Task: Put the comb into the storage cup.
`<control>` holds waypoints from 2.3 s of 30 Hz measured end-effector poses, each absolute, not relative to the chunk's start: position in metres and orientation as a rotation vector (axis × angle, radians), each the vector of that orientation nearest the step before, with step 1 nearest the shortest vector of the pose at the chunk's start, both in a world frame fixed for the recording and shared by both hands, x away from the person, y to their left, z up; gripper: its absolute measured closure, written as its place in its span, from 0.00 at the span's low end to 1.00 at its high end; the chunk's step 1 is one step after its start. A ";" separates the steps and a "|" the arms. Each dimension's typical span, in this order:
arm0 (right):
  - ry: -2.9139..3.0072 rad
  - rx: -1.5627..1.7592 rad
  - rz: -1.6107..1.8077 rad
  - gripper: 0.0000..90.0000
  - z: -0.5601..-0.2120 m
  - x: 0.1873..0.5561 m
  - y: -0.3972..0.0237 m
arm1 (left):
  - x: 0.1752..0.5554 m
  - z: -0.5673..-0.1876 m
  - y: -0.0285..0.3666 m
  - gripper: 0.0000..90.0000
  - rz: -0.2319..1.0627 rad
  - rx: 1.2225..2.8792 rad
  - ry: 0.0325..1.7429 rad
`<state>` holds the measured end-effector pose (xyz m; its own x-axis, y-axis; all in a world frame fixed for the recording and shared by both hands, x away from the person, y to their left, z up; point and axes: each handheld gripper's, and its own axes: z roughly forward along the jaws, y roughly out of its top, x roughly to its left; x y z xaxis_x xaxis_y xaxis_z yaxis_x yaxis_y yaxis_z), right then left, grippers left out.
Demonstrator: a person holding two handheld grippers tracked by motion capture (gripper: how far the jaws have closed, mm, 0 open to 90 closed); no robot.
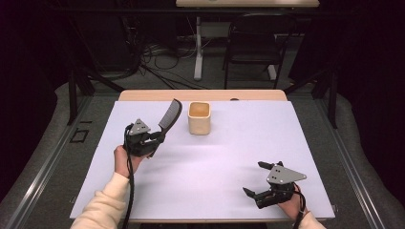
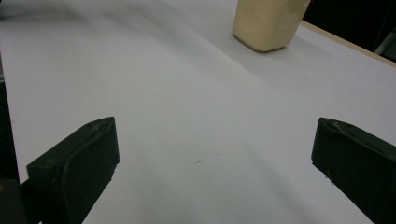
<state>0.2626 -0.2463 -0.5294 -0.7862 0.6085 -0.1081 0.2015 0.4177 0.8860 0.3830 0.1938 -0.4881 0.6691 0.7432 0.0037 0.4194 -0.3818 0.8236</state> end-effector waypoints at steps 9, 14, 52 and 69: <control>2.263 0.692 1.328 0.00 -0.530 0.263 -0.246 | 0.389 -0.486 0.189 0.80 0.475 1.999 0.892; 2.265 0.690 1.328 0.00 -0.530 0.263 -0.246 | 0.394 -0.484 0.188 0.80 0.476 1.979 0.894; 2.269 0.696 1.334 0.00 -0.530 0.263 -0.247 | 0.420 -0.456 0.169 0.80 0.523 1.883 0.854; 2.269 0.695 1.332 0.00 -0.530 0.263 -0.247 | 0.432 -0.452 0.160 0.80 0.518 1.882 0.836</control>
<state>0.2634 -0.2467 -0.5303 -0.7881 0.6072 -0.1008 0.2079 0.4167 0.8849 0.4320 0.1603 -0.4521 0.6730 0.7396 -0.0054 0.3244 -0.2887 0.9008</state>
